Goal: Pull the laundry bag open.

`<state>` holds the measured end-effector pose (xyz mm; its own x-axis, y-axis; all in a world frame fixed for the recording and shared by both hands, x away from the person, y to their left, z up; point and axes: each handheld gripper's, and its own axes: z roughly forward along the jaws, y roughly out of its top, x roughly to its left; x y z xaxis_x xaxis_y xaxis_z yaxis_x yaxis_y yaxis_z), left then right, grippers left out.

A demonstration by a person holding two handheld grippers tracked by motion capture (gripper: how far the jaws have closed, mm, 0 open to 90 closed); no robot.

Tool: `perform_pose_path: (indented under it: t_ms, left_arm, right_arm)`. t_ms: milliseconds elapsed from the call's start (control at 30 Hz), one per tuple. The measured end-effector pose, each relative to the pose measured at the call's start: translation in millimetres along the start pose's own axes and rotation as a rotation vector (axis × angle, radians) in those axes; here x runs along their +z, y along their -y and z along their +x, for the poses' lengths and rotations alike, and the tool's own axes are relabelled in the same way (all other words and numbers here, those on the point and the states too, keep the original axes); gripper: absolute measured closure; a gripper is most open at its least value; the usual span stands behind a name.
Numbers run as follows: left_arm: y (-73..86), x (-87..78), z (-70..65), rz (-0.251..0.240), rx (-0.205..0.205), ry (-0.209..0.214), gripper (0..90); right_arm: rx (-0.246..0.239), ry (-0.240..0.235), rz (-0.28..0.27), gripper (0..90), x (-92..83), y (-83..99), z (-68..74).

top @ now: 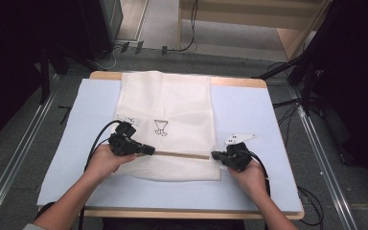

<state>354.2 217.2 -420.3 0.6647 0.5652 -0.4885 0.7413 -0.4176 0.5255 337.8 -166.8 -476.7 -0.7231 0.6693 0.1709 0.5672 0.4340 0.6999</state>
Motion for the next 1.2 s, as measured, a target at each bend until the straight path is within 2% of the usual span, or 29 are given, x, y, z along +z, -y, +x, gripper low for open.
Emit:
perform_pose_path:
  t_ms: [100, 267, 367, 667, 733, 833, 933, 1067, 1100, 1200]
  left_arm:
    - [1.3, -3.0, 2.0, -0.004, -0.008, 0.001, 88.8]
    - [8.4, -14.9, 11.1, -0.019, -0.051, -0.005, 88.8]
    - [13.3, -19.6, 14.6, -0.022, -0.064, -0.005, 88.8]
    - [15.0, -22.3, 16.5, -0.015, -0.066, -0.004, 88.8]
    - [15.3, -22.8, 16.4, -0.014, -0.069, -0.023, 88.9]
    - [17.3, -26.5, 20.3, -0.016, -0.089, -0.023, 88.9]
    - [20.1, -28.9, 23.2, -0.011, -0.092, -0.021, 88.9]
    - [22.3, -33.6, 24.8, -0.016, -0.099, -0.048, 88.9]
    - [23.0, -34.4, 25.6, -0.015, -0.109, -0.044, 88.9]
    - [24.1, -36.5, 27.3, -0.011, -0.108, -0.046, 88.9]
  right_arm:
    - [-0.001, 0.002, 0.0, 90.0, 0.0, -0.1, 0.3]
    - [-0.001, 0.001, 0.0, 90.0, 0.1, -0.2, 0.5]
    - [-0.001, 0.001, 0.001, 90.0, 0.0, -0.3, 0.7]
    - [-0.001, 0.004, 0.007, 90.0, -0.2, -0.7, 1.4]
    - [-0.003, 0.003, 0.006, 90.0, -0.1, -0.7, 1.4]
    - [-0.003, 0.004, 0.007, 90.0, -0.2, -0.7, 1.6]
    - [-0.003, 0.004, 0.009, 90.0, -0.2, -1.0, 1.4]
    - [-0.003, 0.005, 0.01, 90.0, -0.2, -1.2, 1.6]
    - [-0.003, 0.004, 0.01, 90.0, -0.2, -1.2, 1.6]
    - [-0.002, 0.004, 0.011, 90.0, -0.2, -1.3, 1.5]
